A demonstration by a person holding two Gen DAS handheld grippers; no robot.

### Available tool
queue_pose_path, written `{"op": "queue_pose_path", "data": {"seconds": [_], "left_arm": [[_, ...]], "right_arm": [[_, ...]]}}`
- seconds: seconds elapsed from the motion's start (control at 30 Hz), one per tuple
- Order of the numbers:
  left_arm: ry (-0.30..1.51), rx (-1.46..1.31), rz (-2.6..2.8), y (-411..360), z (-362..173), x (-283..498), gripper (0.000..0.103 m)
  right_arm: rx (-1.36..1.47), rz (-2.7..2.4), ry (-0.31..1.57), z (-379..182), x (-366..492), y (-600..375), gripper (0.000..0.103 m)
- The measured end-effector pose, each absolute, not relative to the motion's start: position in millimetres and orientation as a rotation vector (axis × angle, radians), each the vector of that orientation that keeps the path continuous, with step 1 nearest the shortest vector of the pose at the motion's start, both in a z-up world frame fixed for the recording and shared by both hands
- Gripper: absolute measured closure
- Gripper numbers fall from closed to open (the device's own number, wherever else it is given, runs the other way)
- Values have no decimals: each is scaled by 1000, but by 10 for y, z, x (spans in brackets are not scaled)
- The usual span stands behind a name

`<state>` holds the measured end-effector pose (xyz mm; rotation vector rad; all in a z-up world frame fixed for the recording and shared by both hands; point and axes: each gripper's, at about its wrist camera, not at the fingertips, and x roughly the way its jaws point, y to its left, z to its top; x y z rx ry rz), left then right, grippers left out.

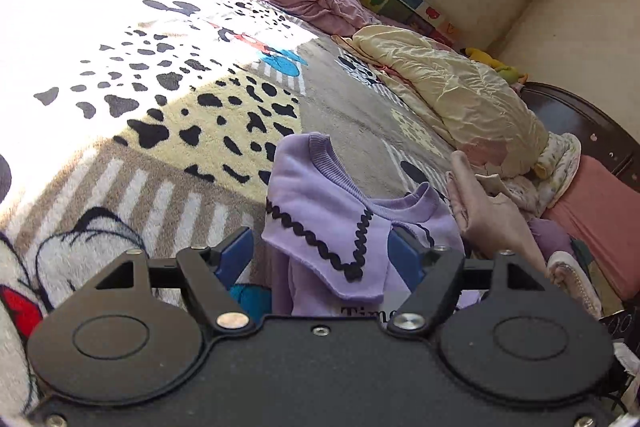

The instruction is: Fold clothes

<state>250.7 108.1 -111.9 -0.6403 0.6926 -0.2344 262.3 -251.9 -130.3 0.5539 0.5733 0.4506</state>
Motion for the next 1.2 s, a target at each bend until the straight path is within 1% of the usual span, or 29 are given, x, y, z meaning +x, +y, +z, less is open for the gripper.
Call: {"op": "queue_pose_path", "data": {"seconds": [0.07,0.13,0.2,0.23,0.27,0.33,0.37,0.5,0.6,0.63,0.67,0.7,0.73,0.8,0.9,0.97,1.03,1.07,1.1,1.13,1.17,1.2], "left_arm": [[741,-723,-236,1027,-1323,2399,28],[727,-791,-239,948,-1430,2333,28],[713,-836,-232,879,-1461,2282,37],[711,-843,-222,851,-1428,2266,46],[709,-851,-212,824,-1394,2249,55],[716,-847,-196,762,-1283,2186,62],[730,-848,-192,744,-1213,2107,63],[809,-843,-194,750,-1067,1413,64],[894,-779,-178,657,-1135,836,61],[901,-746,-165,654,-1163,722,56],[900,-713,-151,659,-1187,614,47],[900,-679,-137,663,-1210,507,46],[862,-635,-126,658,-1123,440,49],[747,-535,-133,629,-854,343,49],[589,-332,-203,432,-503,439,49],[498,-184,-245,242,-410,571,49],[455,-61,-256,88,-466,693,49],[506,-29,-283,26,-609,787,49],[599,-10,-302,-19,-851,894,49],[681,15,-293,-64,-1089,962,49],[650,22,-283,-45,-1299,919,46],[596,24,-273,-12,-1504,855,45]], "right_arm": [[690,478,655,-1473,2623,-2523,30],[717,467,666,-1555,2493,-2455,31],[736,448,642,-1620,2356,-2403,32],[758,447,633,-1658,2333,-2403,37],[782,450,632,-1690,2332,-2407,44],[828,457,647,-1720,2361,-2421,47],[838,454,661,-1689,2361,-2424,49],[834,499,716,-1466,2043,-2499,49],[854,521,800,-1424,1408,-2588,49],[833,520,824,-1435,1177,-2593,50],[790,512,847,-1460,975,-2584,48],[743,505,861,-1481,818,-2576,47],[704,504,855,-1471,686,-2584,45],[620,471,789,-1294,456,-2619,46],[425,448,600,-908,190,-2597,46],[295,486,492,-728,159,-2491,46],[164,508,432,-666,266,-2330,46],[114,522,428,-696,356,-2256,46],[65,536,424,-727,445,-2182,46],[31,553,479,-831,555,-2110,46],[41,567,543,-1015,636,-2095,46],[76,578,577,-1217,679,-2125,45]]}}
